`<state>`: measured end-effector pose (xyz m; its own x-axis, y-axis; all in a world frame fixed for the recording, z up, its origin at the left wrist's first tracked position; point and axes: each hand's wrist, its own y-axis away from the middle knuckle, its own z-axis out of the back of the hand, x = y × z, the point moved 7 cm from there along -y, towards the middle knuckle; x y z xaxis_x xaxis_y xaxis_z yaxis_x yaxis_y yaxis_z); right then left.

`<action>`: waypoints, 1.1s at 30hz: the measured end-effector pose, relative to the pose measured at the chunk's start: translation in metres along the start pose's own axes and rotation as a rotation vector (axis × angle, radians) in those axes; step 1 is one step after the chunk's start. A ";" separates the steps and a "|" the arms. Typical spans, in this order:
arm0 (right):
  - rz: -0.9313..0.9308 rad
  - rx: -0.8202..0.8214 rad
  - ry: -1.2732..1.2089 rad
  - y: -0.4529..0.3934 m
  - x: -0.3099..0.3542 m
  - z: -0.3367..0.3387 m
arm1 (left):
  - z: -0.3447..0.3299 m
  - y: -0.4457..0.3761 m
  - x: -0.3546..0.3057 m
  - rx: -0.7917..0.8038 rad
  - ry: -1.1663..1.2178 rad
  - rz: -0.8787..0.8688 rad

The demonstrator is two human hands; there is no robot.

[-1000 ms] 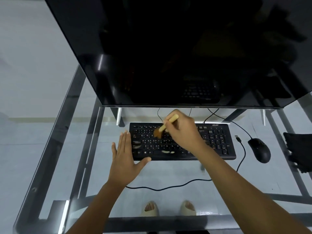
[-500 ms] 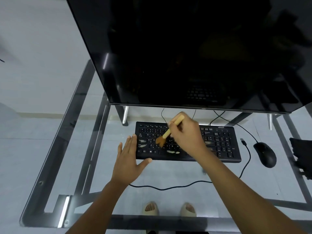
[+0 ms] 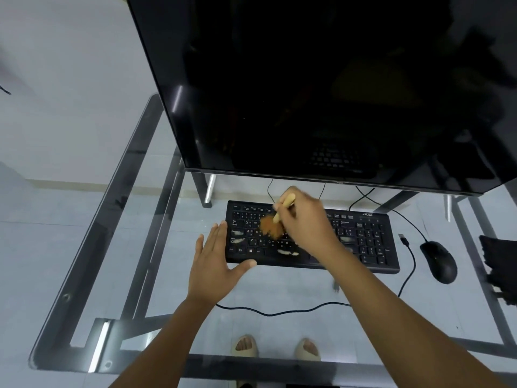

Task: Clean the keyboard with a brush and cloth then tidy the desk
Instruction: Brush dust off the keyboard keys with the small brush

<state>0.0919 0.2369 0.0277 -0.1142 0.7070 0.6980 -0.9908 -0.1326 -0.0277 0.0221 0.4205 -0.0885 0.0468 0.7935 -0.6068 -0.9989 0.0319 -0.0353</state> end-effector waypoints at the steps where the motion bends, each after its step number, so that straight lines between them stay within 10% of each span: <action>1: 0.007 -0.084 -0.006 -0.005 -0.001 0.008 | -0.001 -0.001 0.000 0.006 0.010 -0.002; 6: -0.054 0.070 -0.098 -0.016 0.007 -0.017 | 0.001 0.000 0.001 0.002 0.006 -0.008; 25: 0.073 -0.133 -0.024 -0.030 0.034 -0.024 | 0.001 0.000 0.001 -0.005 0.037 0.004; 30: 0.010 0.170 -0.027 -0.027 0.033 -0.044 | 0.002 0.001 0.004 -0.020 0.022 0.022; 33: 0.051 -0.045 -0.026 -0.032 0.036 -0.023 | 0.002 0.001 0.001 -0.025 0.054 0.020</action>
<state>0.1180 0.2829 0.0373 -0.1629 0.6820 0.7130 -0.9861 -0.1359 -0.0954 0.0211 0.4232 -0.0875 0.0283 0.7598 -0.6495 -0.9991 0.0012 -0.0422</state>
